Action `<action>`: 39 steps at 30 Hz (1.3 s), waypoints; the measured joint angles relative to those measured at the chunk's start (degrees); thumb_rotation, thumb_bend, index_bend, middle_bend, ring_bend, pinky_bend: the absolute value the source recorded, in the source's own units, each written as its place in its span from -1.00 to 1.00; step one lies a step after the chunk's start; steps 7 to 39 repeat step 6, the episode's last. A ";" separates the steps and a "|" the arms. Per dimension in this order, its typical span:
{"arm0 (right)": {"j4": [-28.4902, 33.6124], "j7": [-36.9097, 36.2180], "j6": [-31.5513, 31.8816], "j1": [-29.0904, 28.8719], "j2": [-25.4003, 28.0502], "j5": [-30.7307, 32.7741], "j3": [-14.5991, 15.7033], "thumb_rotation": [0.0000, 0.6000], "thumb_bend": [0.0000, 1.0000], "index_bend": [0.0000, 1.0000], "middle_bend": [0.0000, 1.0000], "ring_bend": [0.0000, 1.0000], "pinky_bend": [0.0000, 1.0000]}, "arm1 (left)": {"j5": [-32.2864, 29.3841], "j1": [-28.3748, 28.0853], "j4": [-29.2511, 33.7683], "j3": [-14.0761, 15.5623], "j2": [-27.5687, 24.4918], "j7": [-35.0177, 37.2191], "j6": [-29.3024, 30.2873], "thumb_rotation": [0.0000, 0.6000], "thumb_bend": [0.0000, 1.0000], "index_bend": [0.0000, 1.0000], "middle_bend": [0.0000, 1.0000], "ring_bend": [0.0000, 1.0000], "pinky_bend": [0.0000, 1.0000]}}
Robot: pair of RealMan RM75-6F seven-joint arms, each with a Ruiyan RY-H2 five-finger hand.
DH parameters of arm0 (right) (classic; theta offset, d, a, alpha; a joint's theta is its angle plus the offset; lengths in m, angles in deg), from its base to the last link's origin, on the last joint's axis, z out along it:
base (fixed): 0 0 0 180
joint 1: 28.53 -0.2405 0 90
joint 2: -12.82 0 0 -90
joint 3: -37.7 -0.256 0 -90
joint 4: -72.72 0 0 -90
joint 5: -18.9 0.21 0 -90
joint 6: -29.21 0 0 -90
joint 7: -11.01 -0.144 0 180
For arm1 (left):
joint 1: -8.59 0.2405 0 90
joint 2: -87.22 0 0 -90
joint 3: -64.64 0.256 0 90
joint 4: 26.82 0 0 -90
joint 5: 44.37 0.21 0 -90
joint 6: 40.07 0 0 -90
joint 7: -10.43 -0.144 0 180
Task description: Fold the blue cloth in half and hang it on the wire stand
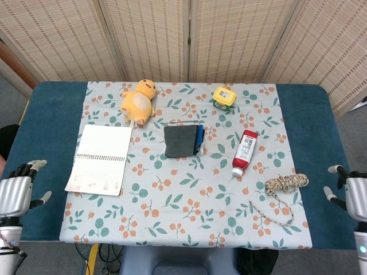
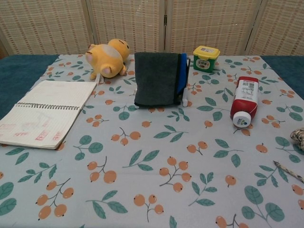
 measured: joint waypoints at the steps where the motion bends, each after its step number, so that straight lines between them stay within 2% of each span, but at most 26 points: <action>1: -0.26 -0.65 0.76 1.22 -0.21 -0.05 0.23 1.00 -0.53 -0.22 0.27 0.06 0.58 | 0.20 0.13 0.29 0.18 0.08 -0.38 0.29 1.00 -0.64 -0.60 -0.55 -0.59 -0.39; 6: -2.25 -0.62 1.72 3.61 -0.76 -1.64 1.22 1.00 -0.52 -0.22 0.25 0.03 0.58 | 1.02 0.48 0.78 0.79 0.44 -0.51 0.66 1.00 -0.64 -0.60 -0.57 -0.61 -0.43; 39: -2.25 -0.62 1.72 3.61 -0.76 -1.64 1.22 1.00 -0.52 -0.22 0.25 0.03 0.58 | 1.02 0.48 0.78 0.79 0.44 -0.51 0.66 1.00 -0.64 -0.60 -0.57 -0.61 -0.43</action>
